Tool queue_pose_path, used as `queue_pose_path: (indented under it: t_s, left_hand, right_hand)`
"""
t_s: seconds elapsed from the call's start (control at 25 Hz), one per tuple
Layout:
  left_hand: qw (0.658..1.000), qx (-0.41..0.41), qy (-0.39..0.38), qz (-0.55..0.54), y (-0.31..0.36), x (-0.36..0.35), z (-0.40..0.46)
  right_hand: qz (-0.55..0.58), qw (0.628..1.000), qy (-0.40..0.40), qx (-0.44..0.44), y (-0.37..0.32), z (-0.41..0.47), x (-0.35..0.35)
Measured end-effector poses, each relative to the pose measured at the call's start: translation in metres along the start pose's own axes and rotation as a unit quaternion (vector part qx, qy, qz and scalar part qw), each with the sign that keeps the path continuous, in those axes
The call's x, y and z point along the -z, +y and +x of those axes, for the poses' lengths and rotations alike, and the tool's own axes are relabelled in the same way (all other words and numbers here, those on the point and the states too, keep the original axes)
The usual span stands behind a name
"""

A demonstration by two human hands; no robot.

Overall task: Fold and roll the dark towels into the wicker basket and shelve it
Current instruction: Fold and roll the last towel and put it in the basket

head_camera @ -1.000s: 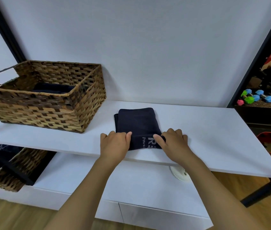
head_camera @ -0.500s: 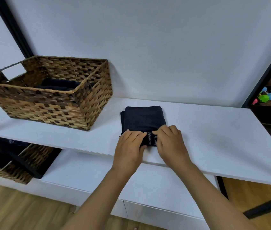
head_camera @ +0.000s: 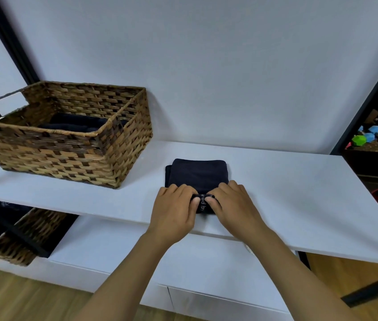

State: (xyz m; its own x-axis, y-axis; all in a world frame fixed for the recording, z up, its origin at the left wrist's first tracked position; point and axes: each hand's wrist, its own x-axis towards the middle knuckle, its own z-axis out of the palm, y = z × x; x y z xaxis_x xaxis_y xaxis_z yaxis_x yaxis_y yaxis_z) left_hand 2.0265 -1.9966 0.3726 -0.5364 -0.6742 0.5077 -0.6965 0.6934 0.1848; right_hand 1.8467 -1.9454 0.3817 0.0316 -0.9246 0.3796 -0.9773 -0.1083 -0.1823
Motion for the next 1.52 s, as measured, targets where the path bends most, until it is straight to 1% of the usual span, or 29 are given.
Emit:
queue_pose_path:
  t_s: [0.08, 0.16, 0.24, 0.28, 0.32, 0.36, 0.4, 0.44, 0.48, 0.52, 0.56, 0.64, 0.72, 0.76, 0.84, 0.92, 1.0, 1.04, 1.16, 1.24, 1.28, 1.32, 1.36, 1.4, 1.44, 1.52]
  left_hand:
    - [0.996, 0.072, -0.020, 0.051, 0.010, 0.004, 0.011]
    - [0.983, 0.144, -0.079, 0.088, 0.020, 0.007, 0.026]
    - [0.972, 0.176, -0.116, 0.101, 0.024, 0.008, 0.040]
    - [0.967, 0.189, -0.137, 0.099, 0.024, 0.009, 0.046]
    - [0.964, 0.199, -0.152, 0.089, 0.022, 0.009, 0.052]
    - [0.962, 0.207, -0.162, 0.074, 0.020, 0.009, 0.056]
    - [0.960, 0.212, -0.174, 0.058, 0.017, 0.007, 0.060]
    - [0.957, 0.218, -0.184, 0.044, 0.015, 0.007, 0.064]
    - [0.955, 0.223, -0.193, 0.035, 0.014, 0.006, 0.068]
    - [0.955, 0.223, -0.195, 0.029, 0.012, 0.006, 0.071]
    - [0.957, 0.220, -0.189, 0.023, 0.011, 0.005, 0.073]
    - [0.965, 0.206, -0.161, -0.001, 0.009, 0.004, 0.071]
    - [0.982, 0.159, -0.100, 0.003, 0.009, 0.001, 0.061]
    - [0.989, 0.130, -0.065, 0.017, 0.010, -0.001, 0.054]
    - [0.996, 0.083, 0.003, 0.023, 0.011, -0.004, 0.033]
    - [0.998, 0.034, 0.053, -0.008, 0.011, -0.009, 0.009]
    - [0.997, -0.017, 0.065, -0.033, 0.007, -0.011, -0.011]
    - [0.997, -0.032, 0.060, -0.039, 0.004, -0.010, -0.017]
    - [0.996, -0.050, 0.003, -0.077, -0.010, 0.002, -0.017]
    - [0.993, -0.045, -0.049, -0.097, -0.016, 0.010, -0.004]
    - [0.990, -0.037, -0.078, -0.111, -0.020, 0.013, 0.004]
    - [0.986, -0.028, -0.105, -0.127, -0.021, 0.017, 0.012]
    - [0.980, -0.019, -0.134, -0.147, -0.022, 0.021, 0.019]
    - [0.972, -0.007, -0.168, -0.165, -0.024, 0.025, 0.027]
    - [0.961, 0.007, -0.205, -0.185, -0.025, 0.028, 0.036]
    - [0.932, 0.050, -0.270, -0.237, -0.031, 0.031, 0.051]
  right_hand:
    - [0.015, 0.999, -0.046, -0.007, -0.006, 0.009, 0.010]
    - [0.087, 0.990, -0.097, -0.054, -0.005, 0.020, 0.017]
    - [0.173, 0.970, -0.134, -0.107, -0.001, 0.031, 0.021]
    - [0.174, 0.969, -0.131, -0.118, 0.001, 0.033, 0.018]
    - [0.136, 0.979, -0.099, -0.115, -0.001, 0.034, 0.016]
    - [0.065, 0.993, -0.029, -0.090, -0.003, 0.032, 0.009]
    - [-0.012, 0.997, 0.032, -0.062, -0.006, 0.026, 0.001]
    - [-0.070, 0.994, 0.067, -0.042, -0.010, 0.018, -0.005]
    - [-0.100, 0.990, 0.092, -0.037, -0.012, 0.009, -0.010]
    - [-0.102, 0.989, 0.100, -0.037, -0.013, 0.002, -0.014]
    - [-0.098, 0.988, 0.109, -0.045, -0.012, 0.001, -0.016]
    - [-0.071, 0.991, 0.101, -0.060, -0.008, 0.009, -0.011]
    - [-0.044, 0.993, 0.090, -0.066, -0.008, 0.015, -0.005]
    - [-0.015, 0.994, 0.071, -0.082, -0.010, 0.016, -0.001]
    - [0.048, 0.992, 0.012, -0.116, -0.007, 0.021, 0.006]
    - [0.104, 0.981, -0.059, -0.153, -0.001, 0.026, 0.011]
    - [0.148, 0.964, -0.126, -0.183, 0.004, 0.033, 0.015]
    - [0.163, 0.958, -0.144, -0.189, 0.007, 0.036, 0.017]
    - [0.189, 0.949, -0.157, -0.197, 0.010, 0.036, 0.019]
    - [0.162, 0.955, -0.143, -0.202, 0.005, 0.031, 0.021]
    - [0.109, 0.971, -0.102, -0.186, 0.001, 0.027, 0.019]
    - [0.035, 0.989, -0.027, -0.145, -0.002, 0.022, 0.013]
    - [-0.033, 0.994, 0.032, -0.101, -0.008, 0.013, 0.006]
    - [-0.084, 0.991, 0.073, -0.069, -0.012, 0.004, -0.001]
    - [-0.110, 0.988, 0.097, -0.055, -0.013, -0.003, -0.007]
    - [-0.109, 0.987, 0.104, -0.063, -0.010, -0.009, -0.016]
